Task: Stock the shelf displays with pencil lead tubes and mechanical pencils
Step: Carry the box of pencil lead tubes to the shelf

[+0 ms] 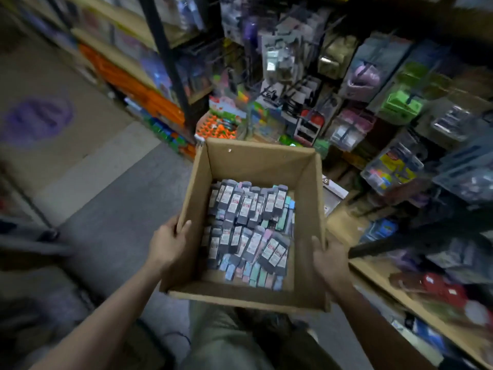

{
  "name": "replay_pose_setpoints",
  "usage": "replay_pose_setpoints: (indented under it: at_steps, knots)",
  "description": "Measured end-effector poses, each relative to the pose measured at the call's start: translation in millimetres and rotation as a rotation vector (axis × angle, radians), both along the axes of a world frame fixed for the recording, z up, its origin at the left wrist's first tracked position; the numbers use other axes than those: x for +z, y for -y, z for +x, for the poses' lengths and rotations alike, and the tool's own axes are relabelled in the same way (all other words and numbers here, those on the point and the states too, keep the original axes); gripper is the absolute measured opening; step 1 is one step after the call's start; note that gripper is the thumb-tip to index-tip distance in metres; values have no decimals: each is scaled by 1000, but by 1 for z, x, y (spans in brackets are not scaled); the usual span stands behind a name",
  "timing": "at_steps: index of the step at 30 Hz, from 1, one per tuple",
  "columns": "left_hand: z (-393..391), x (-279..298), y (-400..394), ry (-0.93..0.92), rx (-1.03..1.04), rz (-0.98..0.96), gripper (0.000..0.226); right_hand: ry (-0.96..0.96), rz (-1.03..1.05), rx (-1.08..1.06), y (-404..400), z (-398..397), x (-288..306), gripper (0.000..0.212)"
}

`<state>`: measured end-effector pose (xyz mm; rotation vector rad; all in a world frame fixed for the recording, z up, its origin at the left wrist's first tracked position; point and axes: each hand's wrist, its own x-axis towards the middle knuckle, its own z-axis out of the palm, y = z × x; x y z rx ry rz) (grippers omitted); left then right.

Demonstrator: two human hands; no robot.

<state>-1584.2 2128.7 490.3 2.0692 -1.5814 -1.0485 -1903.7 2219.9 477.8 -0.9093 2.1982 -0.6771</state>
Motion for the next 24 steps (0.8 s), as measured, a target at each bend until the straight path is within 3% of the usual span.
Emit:
replay_pose_setpoints:
  at_steps: [7, 14, 20, 24]
  knots:
    - [41, -2, -60, -85, 283, 20, 32, 18, -18, 208, 23, 28, 9, 30]
    - [126, -40, -52, -78, 358, 45, 32, 0, 58, 323, 55, 109, -27, 31]
    - [165, -90, -20, -32, 409, 102, 35, -25, 84, 368, 92, 152, -86, 27]
    - [168, -158, 2, -6, 463, 117, 33, -41, 133, 371, 124, 162, -163, 23]
